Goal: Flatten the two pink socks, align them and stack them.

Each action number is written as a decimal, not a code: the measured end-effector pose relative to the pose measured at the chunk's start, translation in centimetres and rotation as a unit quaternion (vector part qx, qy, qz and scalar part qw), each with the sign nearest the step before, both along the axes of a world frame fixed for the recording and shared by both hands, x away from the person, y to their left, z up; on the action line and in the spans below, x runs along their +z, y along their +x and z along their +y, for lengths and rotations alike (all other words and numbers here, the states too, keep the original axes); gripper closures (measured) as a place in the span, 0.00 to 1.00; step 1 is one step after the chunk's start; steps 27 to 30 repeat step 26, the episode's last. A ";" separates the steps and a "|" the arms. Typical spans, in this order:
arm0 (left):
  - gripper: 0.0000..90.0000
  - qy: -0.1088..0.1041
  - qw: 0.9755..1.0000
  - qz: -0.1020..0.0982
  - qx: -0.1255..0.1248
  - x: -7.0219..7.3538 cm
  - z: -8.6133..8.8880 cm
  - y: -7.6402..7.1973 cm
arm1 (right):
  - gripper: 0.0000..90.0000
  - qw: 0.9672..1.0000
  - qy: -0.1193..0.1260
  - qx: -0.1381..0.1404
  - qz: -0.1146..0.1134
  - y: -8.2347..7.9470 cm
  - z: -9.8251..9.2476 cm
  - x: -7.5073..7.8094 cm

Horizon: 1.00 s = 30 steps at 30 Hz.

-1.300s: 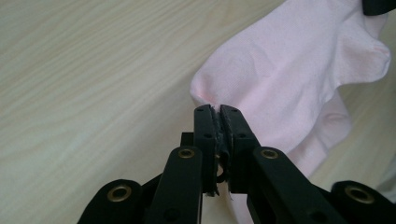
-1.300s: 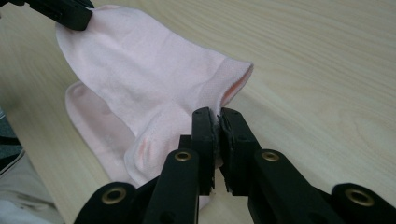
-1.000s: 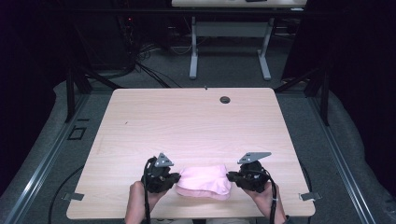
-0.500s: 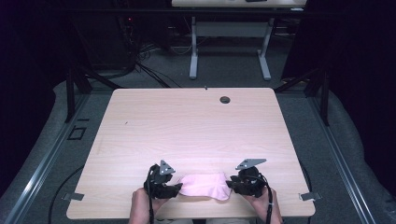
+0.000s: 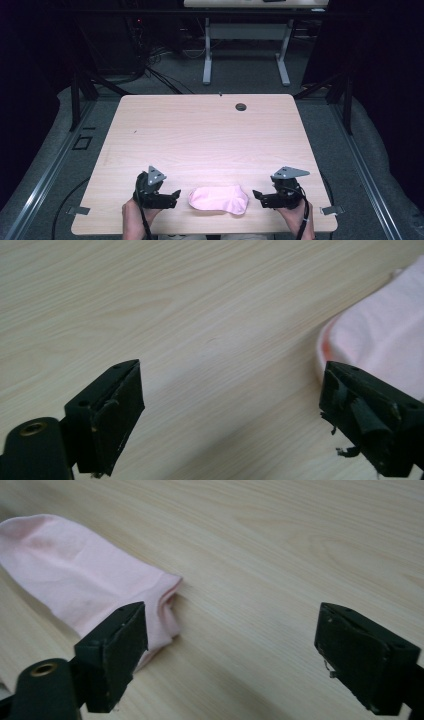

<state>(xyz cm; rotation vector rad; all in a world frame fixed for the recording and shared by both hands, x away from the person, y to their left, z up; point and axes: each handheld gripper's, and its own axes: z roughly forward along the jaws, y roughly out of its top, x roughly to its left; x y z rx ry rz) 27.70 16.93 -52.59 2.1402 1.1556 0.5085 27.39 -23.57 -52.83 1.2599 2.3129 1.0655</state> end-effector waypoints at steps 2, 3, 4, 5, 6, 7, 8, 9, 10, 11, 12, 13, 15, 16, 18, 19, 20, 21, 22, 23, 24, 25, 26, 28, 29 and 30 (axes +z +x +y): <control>0.08 0.008 1.000 -0.001 0.018 -0.3 1.0 0.1 | 0.07 1.000 0.001 -0.017 -0.005 -0.1 -1.0 0.0; 0.07 0.009 1.000 -0.003 0.026 -0.4 1.5 0.1 | 0.04 1.000 -0.006 -0.023 -0.006 -0.1 -1.5 0.0; 0.06 0.010 0.999 -0.003 0.032 -0.6 1.9 0.1 | 0.03 0.999 -0.005 -0.031 -0.008 -0.1 -1.9 0.0; 0.05 0.010 0.999 -0.001 0.040 -0.9 2.5 0.2 | 0.02 0.999 -0.005 -0.034 -0.007 -0.1 -2.2 -0.1; 0.04 0.012 0.999 0.001 0.049 -1.2 3.0 0.2 | 0.01 0.999 -0.007 -0.043 -0.007 -0.1 -2.8 -0.2; 0.03 0.013 0.998 0.005 0.055 -1.5 3.4 0.3 | 0.00 0.999 -0.009 -0.050 -0.006 -0.1 -3.3 -0.3; 0.03 0.013 0.998 0.005 0.061 -1.8 3.8 0.4 | 0.00 0.998 -0.008 -0.058 -0.006 -0.1 -3.7 -0.5; 0.02 0.014 0.997 0.005 0.070 -2.1 4.2 0.4 | 0.00 0.998 -0.009 -0.062 -0.006 0.0 -4.1 -0.7; 0.01 0.017 0.997 0.007 0.075 -2.5 4.7 0.5 | 0.00 0.997 -0.013 -0.070 -0.004 0.0 -4.6 -1.0; 0.01 0.017 0.997 0.007 0.081 -2.7 4.9 0.5 | 0.00 0.997 -0.017 -0.076 -0.004 0.1 -5.0 -1.2; 0.00 0.016 0.996 0.011 0.088 -3.2 5.4 0.6 | 0.00 0.996 -0.019 -0.083 -0.002 0.2 -5.2 -1.5; 0.00 0.019 0.995 0.013 0.093 -3.6 5.7 0.7 | 0.00 0.996 -0.023 -0.089 0.000 0.3 -5.7 -1.8; 0.00 0.018 0.995 0.017 0.101 -4.4 6.2 0.9 | 0.00 0.995 -0.022 -0.098 0.009 0.6 -6.4 -2.6; 0.00 0.019 0.994 0.017 0.106 -4.8 6.6 1.0 | 0.00 0.995 -0.026 -0.099 0.012 0.8 -6.7 -2.9; 0.00 0.019 0.993 0.022 0.113 -5.5 7.0 1.3 | 0.00 0.993 -0.027 -0.110 0.019 1.2 -7.3 -3.7; 0.00 0.020 0.993 0.024 0.114 -5.8 7.1 1.4 | 0.00 0.993 -0.030 -0.112 0.022 1.4 -7.5 -4.1; 0.00 0.012 0.993 0.023 0.116 -6.0 7.2 1.4 | 0.00 0.992 -0.035 -0.120 0.024 1.5 -7.6 -4.4; 0.00 0.003 0.993 0.020 0.119 -6.1 7.4 1.4 | 0.00 0.991 -0.044 -0.120 0.027 1.6 -7.7 -4.6; 0.00 0.003 0.993 0.020 0.119 -6.1 7.4 1.4 | 0.00 0.991 -0.044 -0.120 0.027 1.6 -7.7 -4.6; 0.00 -0.003 0.993 0.019 0.120 -6.2 7.6 1.5 | 0.00 0.990 -0.057 -0.125 0.027 1.8 -7.8 -5.2; 0.00 -0.006 0.993 0.018 0.117 -6.3 7.8 1.5 | 0.00 0.989 -0.062 -0.130 0.025 1.9 -7.7 -5.4; 0.00 -0.011 0.993 0.015 0.120 -6.4 7.8 1.5 | 0.00 0.990 -0.059 -0.127 0.023 1.9 -7.8 -5.6; 0.00 -0.010 0.993 0.012 0.121 -6.4 7.9 1.5 | 0.00 0.990 -0.057 -0.127 0.023 2.0 -8.0 -5.7; 0.00 -0.010 0.993 0.012 0.121 -6.4 7.9 1.5 | 0.00 0.990 -0.057 -0.127 0.023 2.0 -8.0 -5.7; 0.00 -0.010 0.993 0.012 0.121 -6.4 7.9 1.5 | 0.00 0.990 -0.057 -0.127 0.023 2.0 -8.0 -5.7; 0.00 -0.010 0.993 0.012 0.121 -6.4 7.9 1.5 | 0.00 0.990 -0.057 -0.127 0.023 2.0 -8.0 -5.7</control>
